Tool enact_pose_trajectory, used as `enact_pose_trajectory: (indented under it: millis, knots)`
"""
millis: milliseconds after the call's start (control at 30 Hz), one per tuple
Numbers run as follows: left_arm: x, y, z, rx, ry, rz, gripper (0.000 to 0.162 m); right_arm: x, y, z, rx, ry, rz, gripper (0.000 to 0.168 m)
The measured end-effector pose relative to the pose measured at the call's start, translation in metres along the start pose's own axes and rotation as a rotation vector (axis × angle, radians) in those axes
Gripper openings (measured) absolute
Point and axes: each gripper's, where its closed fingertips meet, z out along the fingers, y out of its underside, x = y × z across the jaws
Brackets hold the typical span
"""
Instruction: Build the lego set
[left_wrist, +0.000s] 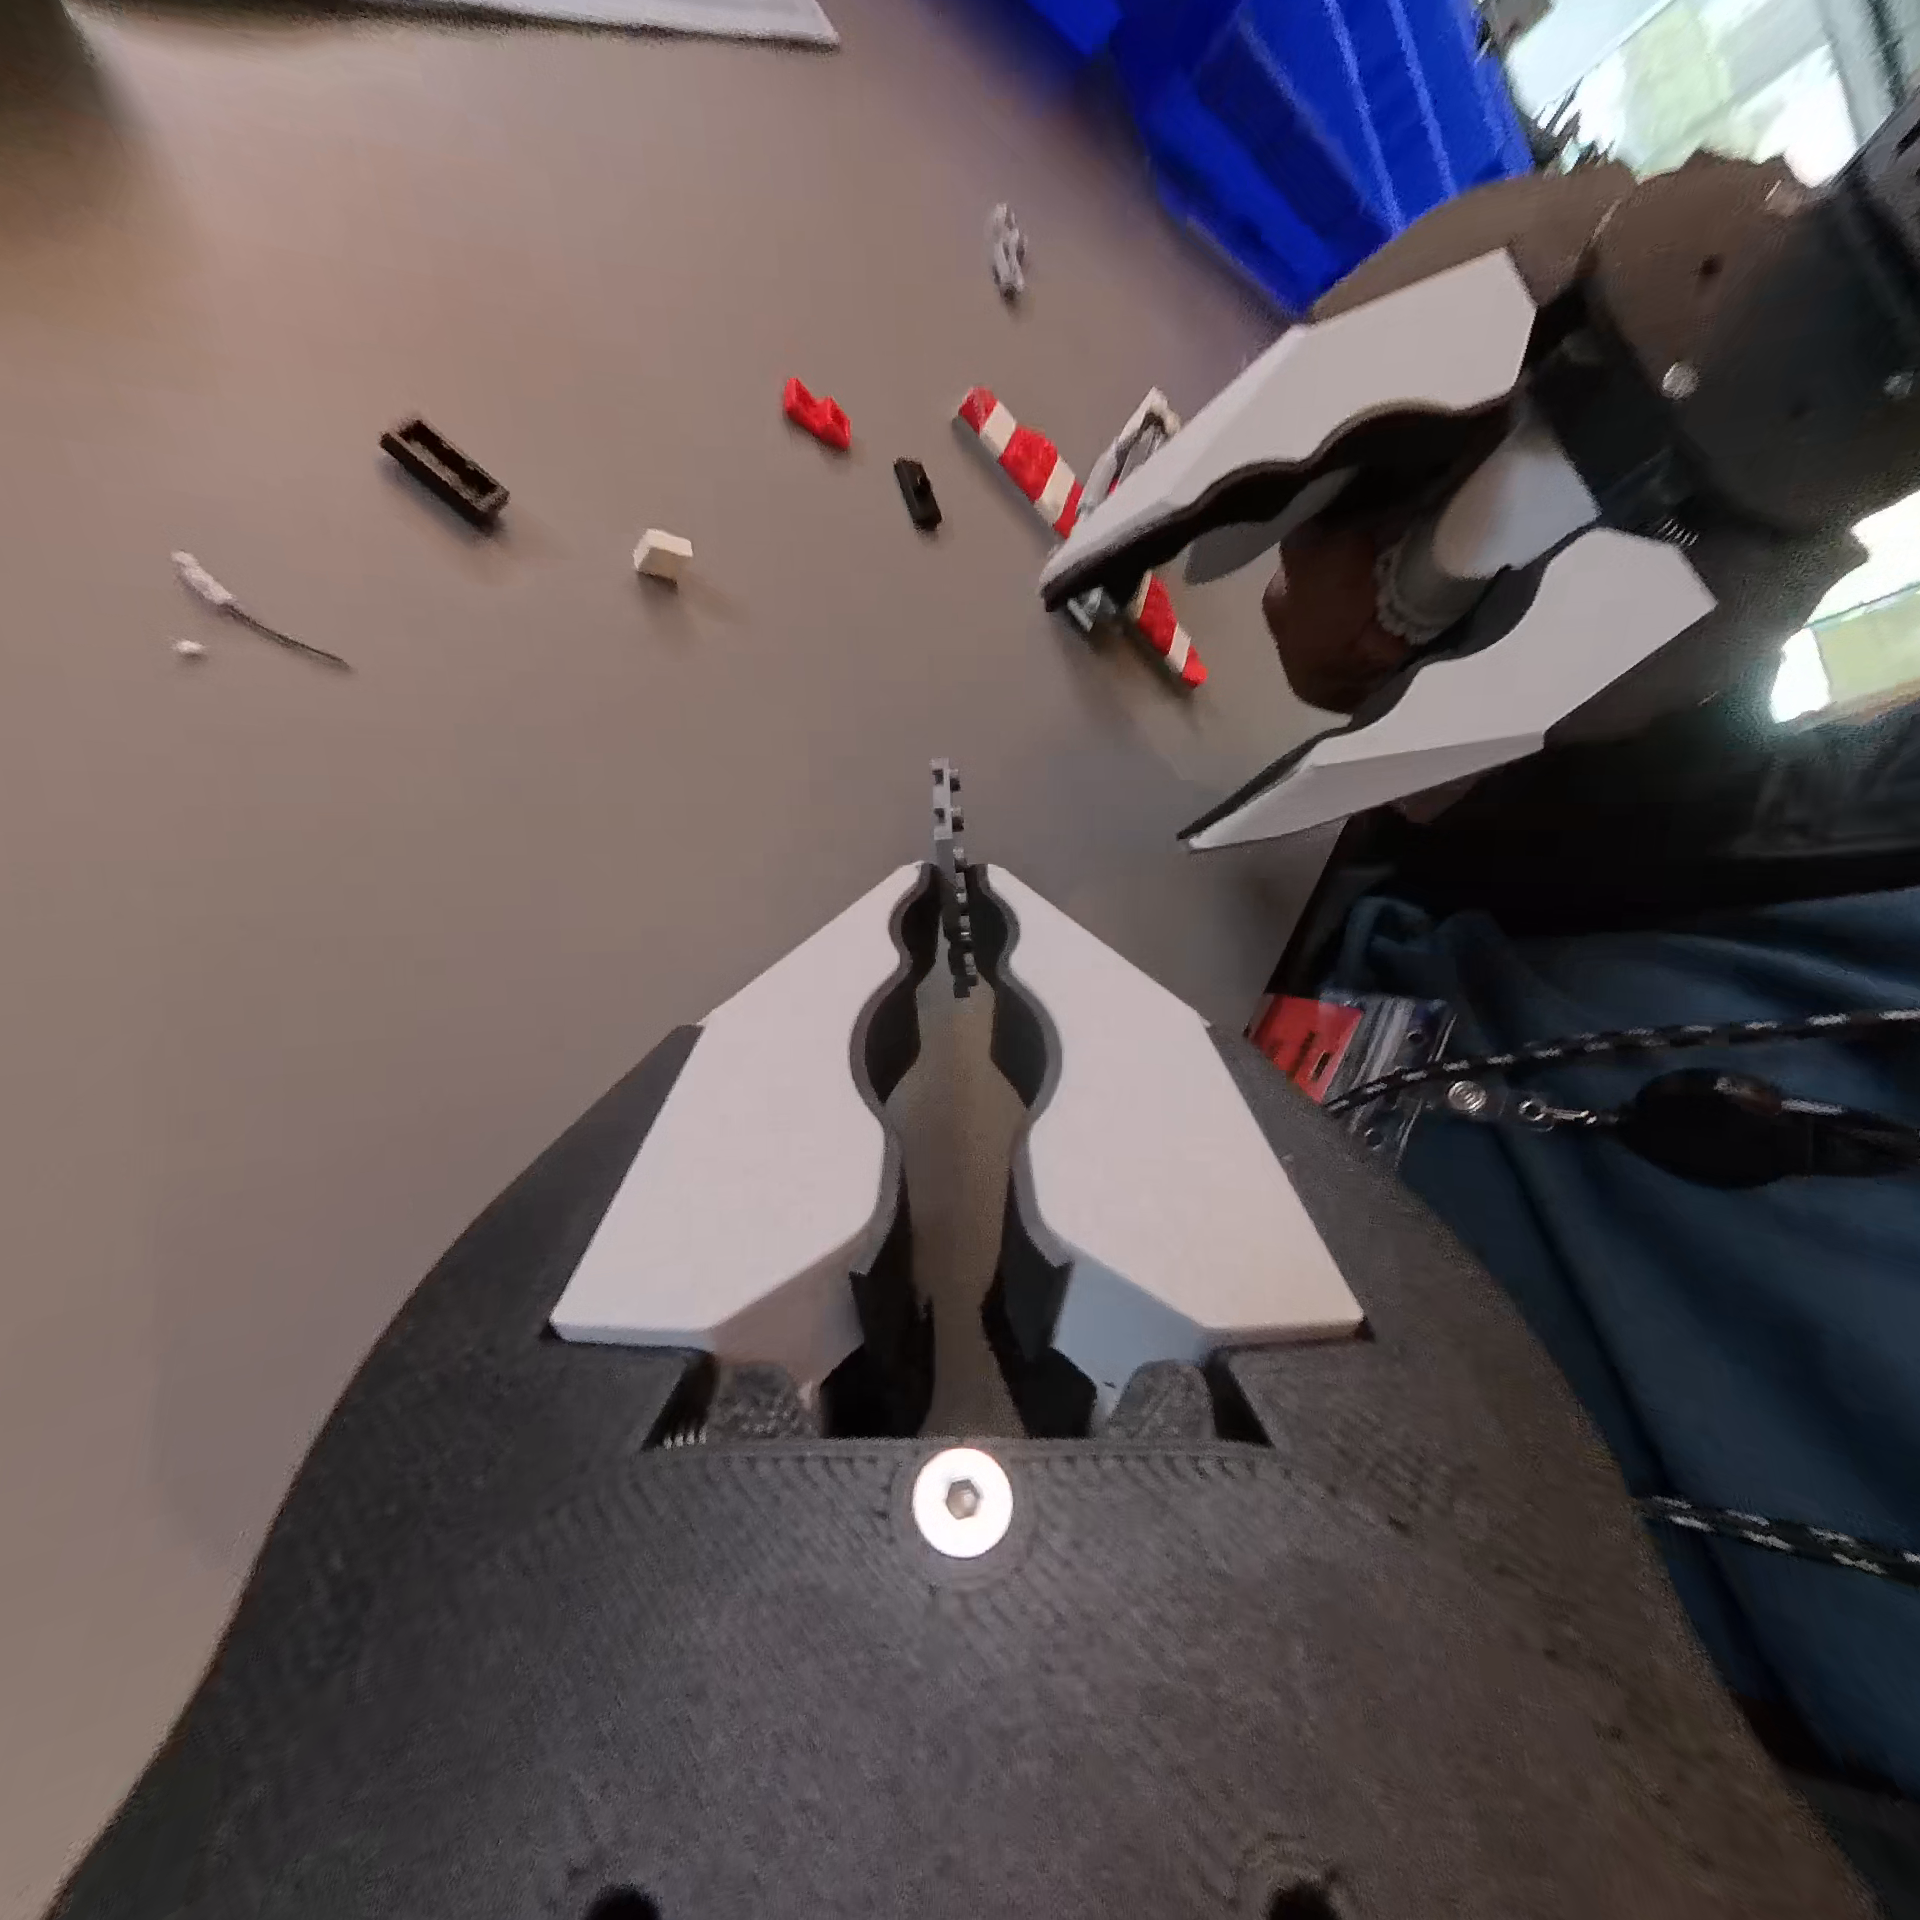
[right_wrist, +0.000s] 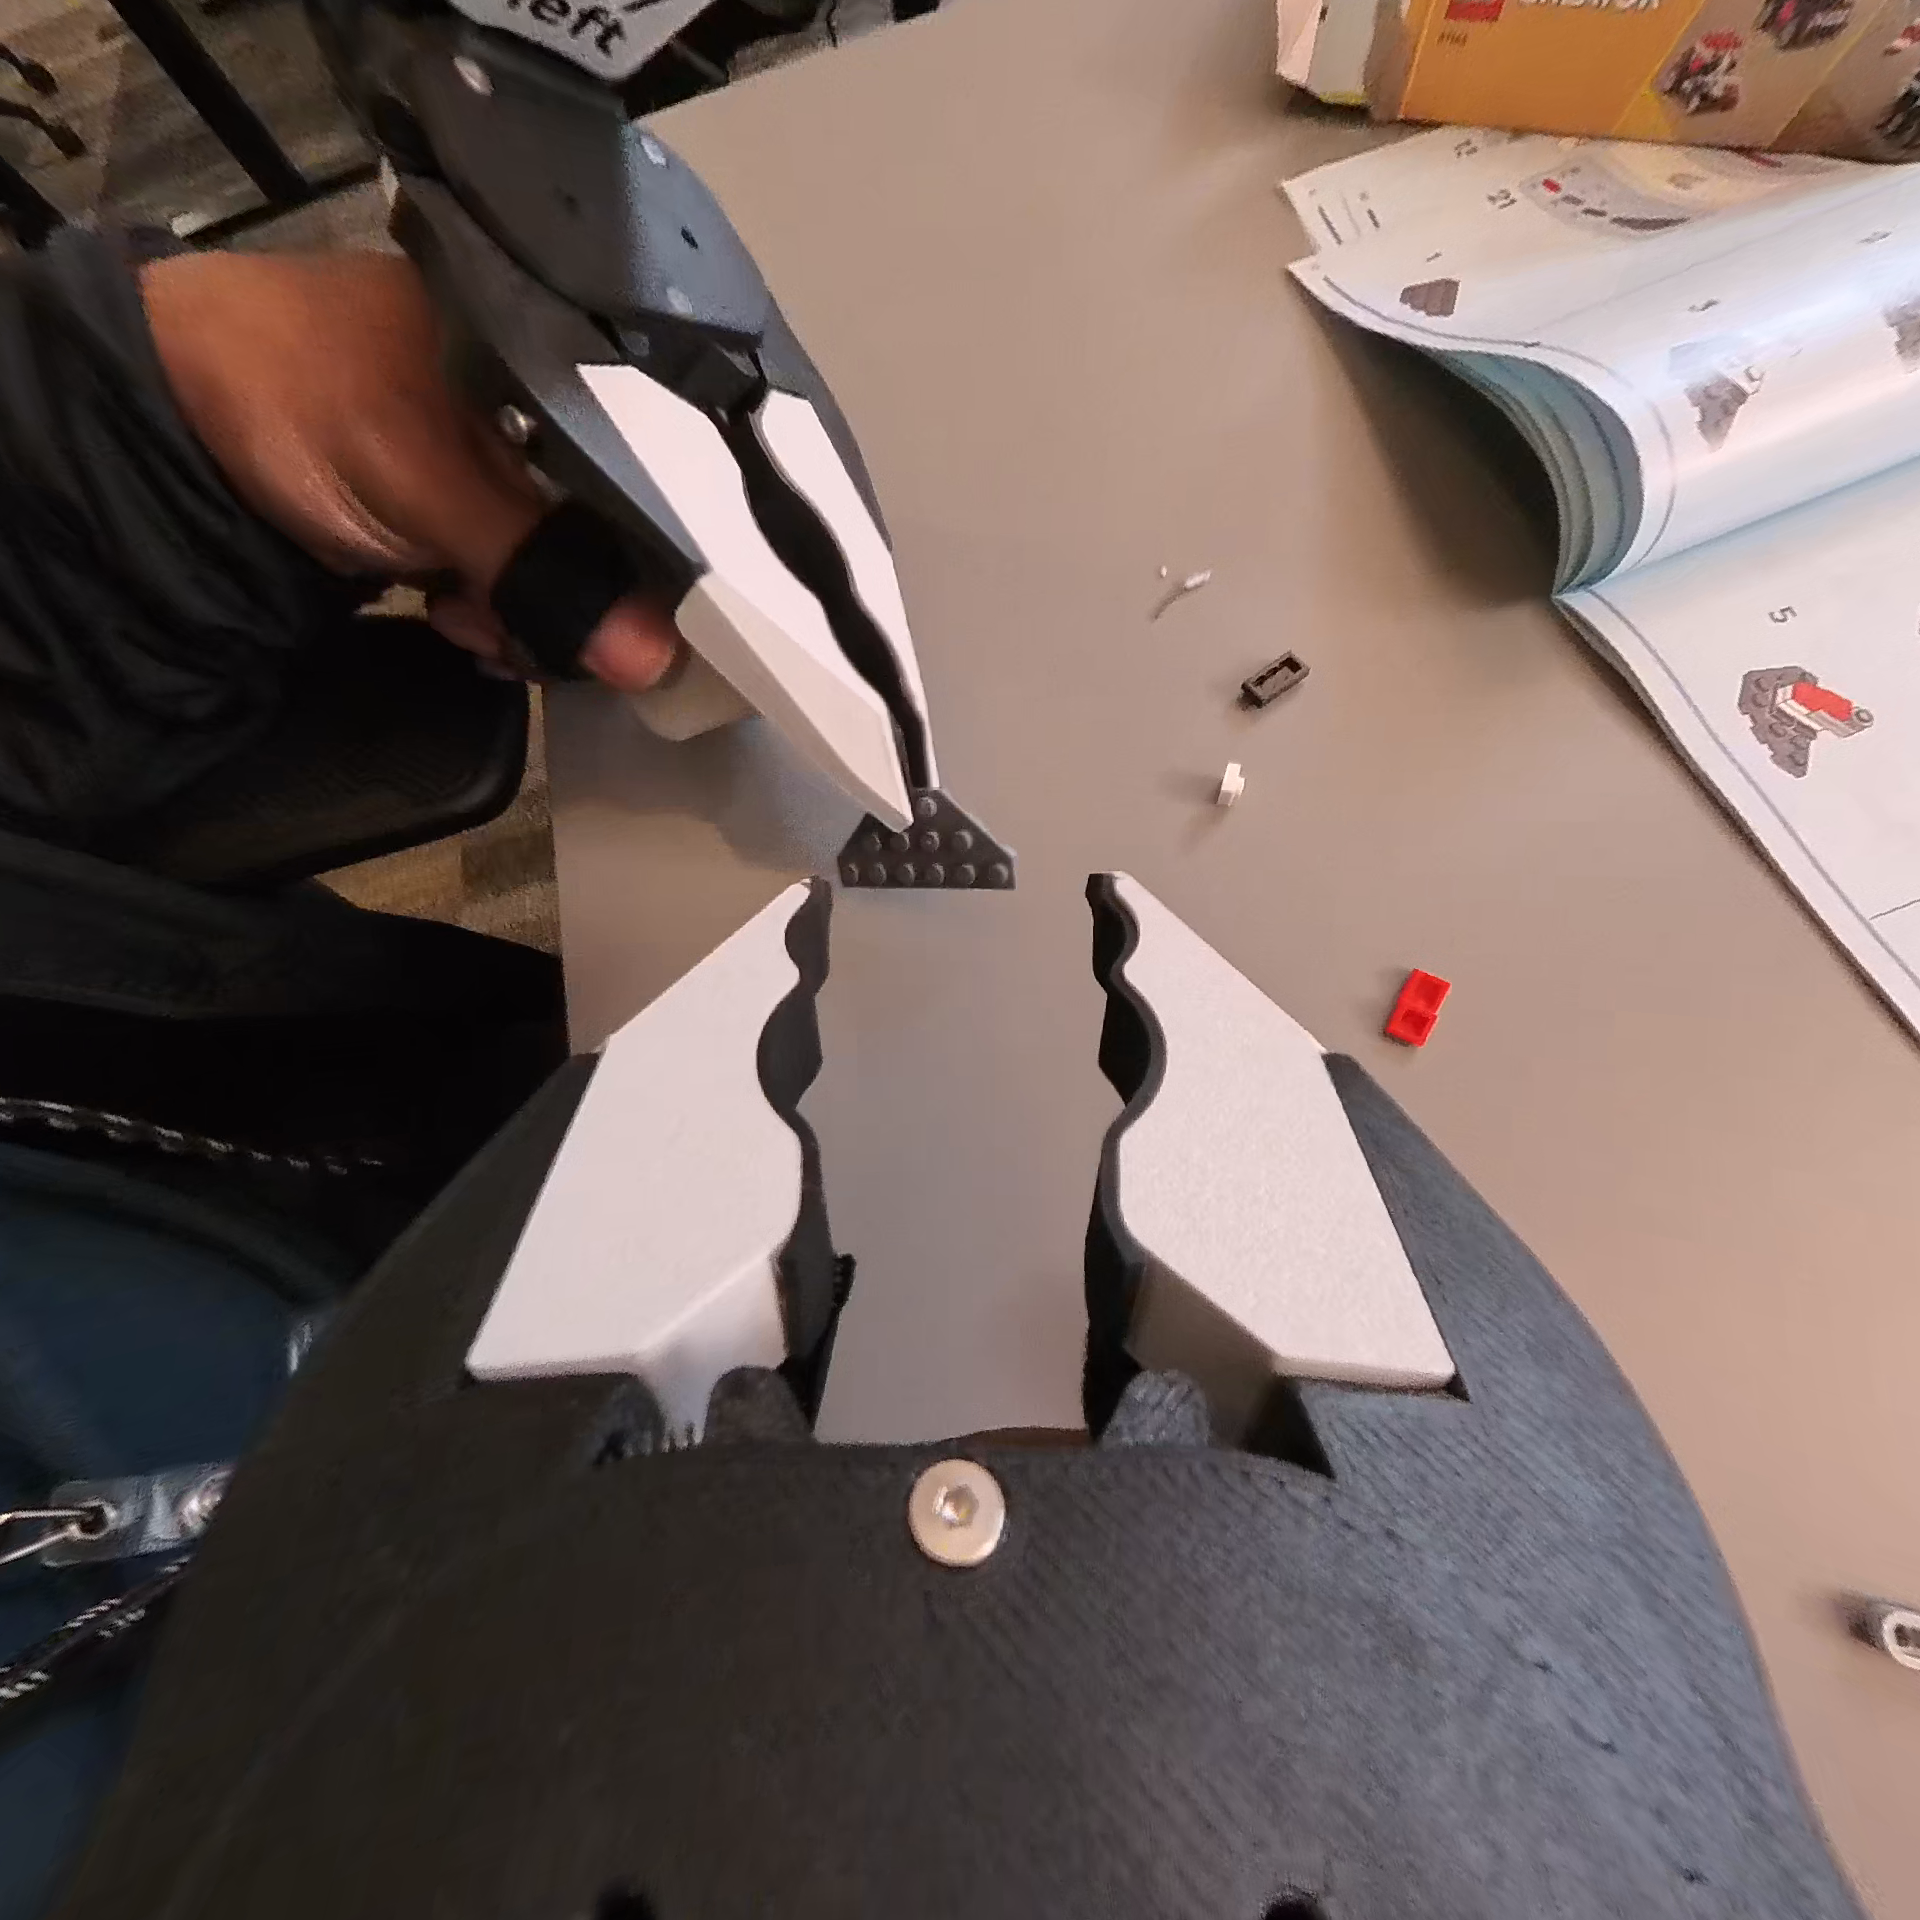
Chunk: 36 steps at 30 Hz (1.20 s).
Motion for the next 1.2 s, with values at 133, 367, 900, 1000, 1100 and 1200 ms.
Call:
enact_pose_trajectory:
  millis: [133, 367, 900, 1000, 1100, 1200]
  knots:
    - [0.002, -0.013, -0.003, 0.092, 0.048, -0.072, 0.005, 0.001, -0.004, -0.005, 0.046, -0.007, 0.017, 0.053]
    - [0.012, -0.045, -0.016, 0.295, 0.191, -0.177, 0.005, 0.009, -0.016, -0.021, 0.16, -0.005, 0.044, 0.059]
    - [0.008, -0.074, -0.018, 0.486, 0.359, -0.369, 0.004, 0.041, -0.017, -0.052, 0.249, 0.095, -0.011, 0.059]
    - [0.004, -0.075, -0.013, 0.482, 0.331, -0.388, 0.005, 0.054, -0.011, -0.056, 0.227, 0.128, 0.002, 0.049]
    - [-0.004, -0.074, -0.015, 0.489, 0.282, -0.396, 0.005, 0.064, -0.005, -0.055, 0.192, 0.141, 0.019, 0.038]
    - [-0.022, -0.07, -0.026, 0.499, 0.171, -0.384, 0.005, 0.073, -0.002, -0.053, 0.155, 0.156, 0.012, 0.03]
